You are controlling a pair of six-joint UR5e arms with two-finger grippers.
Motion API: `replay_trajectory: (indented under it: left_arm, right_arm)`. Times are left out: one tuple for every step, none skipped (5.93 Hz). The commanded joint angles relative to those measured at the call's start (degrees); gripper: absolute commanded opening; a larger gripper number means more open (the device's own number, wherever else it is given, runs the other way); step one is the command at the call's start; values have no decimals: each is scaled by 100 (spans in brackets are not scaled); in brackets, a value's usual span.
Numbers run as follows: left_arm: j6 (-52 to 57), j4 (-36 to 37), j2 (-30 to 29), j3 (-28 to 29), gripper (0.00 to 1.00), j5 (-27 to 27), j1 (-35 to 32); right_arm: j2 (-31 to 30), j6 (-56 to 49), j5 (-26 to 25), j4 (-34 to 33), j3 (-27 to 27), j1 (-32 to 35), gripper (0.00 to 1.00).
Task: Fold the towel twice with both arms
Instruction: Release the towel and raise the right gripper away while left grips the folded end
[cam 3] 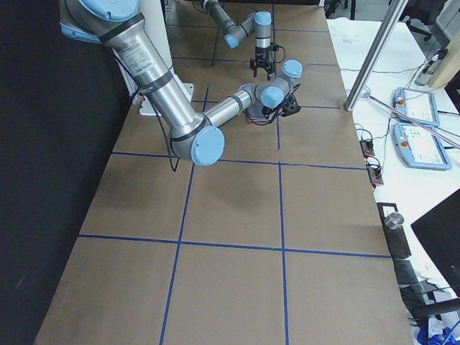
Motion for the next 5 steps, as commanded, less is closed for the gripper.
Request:
replay_trajectory:
  left_arm:
    - [932, 25, 291, -550, 100, -160, 28]
    - [1493, 7, 318, -622, 100, -2, 46]
    - [1925, 16, 327, -614, 100, 739, 464]
    - [1938, 51, 266, -527, 100, 1521, 1043]
    - [1947, 121, 275, -439, 100, 1633, 1127]
  right_arm:
    - [-559, -961, 226, -9, 490, 275, 100]
    - [-789, -1481, 209, -18, 685, 355, 100]
    - [-991, -2173, 156, -27, 808, 408, 100]
    - [-1263, -2807, 138, -27, 958, 478, 100]
    - [-1439, -3283, 69, -27, 976, 531, 100]
